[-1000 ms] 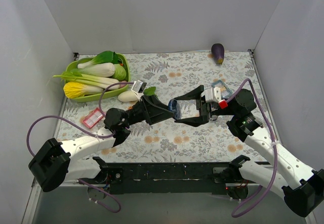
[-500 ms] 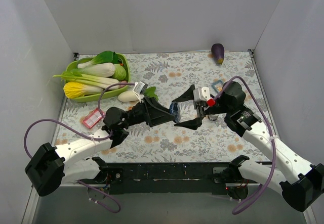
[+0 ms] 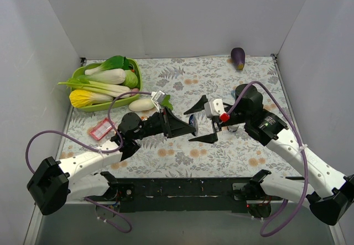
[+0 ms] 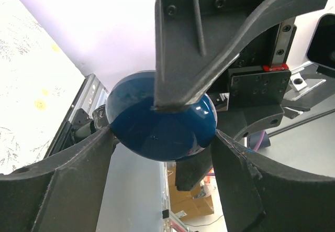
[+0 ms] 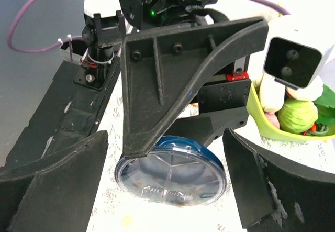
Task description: Sort the pills into containers
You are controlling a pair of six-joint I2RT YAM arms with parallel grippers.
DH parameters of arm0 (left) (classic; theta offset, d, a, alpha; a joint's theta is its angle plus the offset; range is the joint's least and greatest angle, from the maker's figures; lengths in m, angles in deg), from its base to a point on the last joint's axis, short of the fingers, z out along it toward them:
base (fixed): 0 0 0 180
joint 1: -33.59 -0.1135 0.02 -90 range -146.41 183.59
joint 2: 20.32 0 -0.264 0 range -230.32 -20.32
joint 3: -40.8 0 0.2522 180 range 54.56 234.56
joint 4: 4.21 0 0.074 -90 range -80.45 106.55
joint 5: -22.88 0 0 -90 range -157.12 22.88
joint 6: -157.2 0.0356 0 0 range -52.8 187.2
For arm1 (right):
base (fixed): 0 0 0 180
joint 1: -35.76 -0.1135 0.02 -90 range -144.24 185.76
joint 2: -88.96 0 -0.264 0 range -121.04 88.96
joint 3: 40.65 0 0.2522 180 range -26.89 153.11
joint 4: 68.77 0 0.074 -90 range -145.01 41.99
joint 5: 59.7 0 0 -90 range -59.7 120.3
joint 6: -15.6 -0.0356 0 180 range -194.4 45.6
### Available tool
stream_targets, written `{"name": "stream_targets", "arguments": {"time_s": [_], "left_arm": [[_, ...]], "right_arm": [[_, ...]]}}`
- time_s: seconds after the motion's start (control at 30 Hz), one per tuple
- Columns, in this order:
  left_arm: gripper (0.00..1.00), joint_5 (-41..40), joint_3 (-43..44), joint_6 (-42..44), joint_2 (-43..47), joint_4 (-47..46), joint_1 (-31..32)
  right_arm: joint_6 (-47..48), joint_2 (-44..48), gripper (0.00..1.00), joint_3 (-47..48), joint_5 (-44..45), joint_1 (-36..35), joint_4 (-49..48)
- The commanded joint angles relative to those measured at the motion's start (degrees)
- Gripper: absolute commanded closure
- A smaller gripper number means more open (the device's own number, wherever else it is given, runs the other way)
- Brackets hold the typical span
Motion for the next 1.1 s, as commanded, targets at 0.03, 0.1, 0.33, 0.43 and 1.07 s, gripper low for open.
{"name": "stream_targets", "arguments": {"time_s": [0.03,0.1,0.33,0.43,1.07], "left_arm": [[0.91,-1.56,1.24,1.05,3.08,0.08,0.26],[0.91,-1.73,1.15,1.05,3.26,0.16,0.17],[0.91,-2.17,1.06,0.87,4.05,0.25,0.17],[0.90,-2.61,0.54,0.26,4.14,-0.10,0.08],[0.03,-3.76,-1.40,-5.45,2.48,-9.85,-0.18]], "right_arm": [[3.06,-0.12,0.04,1.95,3.50,-0.78,3.43],[3.59,-0.12,0.04,1.69,4.55,-0.78,3.61],[4.30,-0.03,0.08,1.86,5.35,-0.78,3.70],[4.91,0.15,0.23,1.86,4.91,-0.78,3.70],[-2.99,0.50,0.71,-1.56,2.36,-1.31,-6.93]]}}
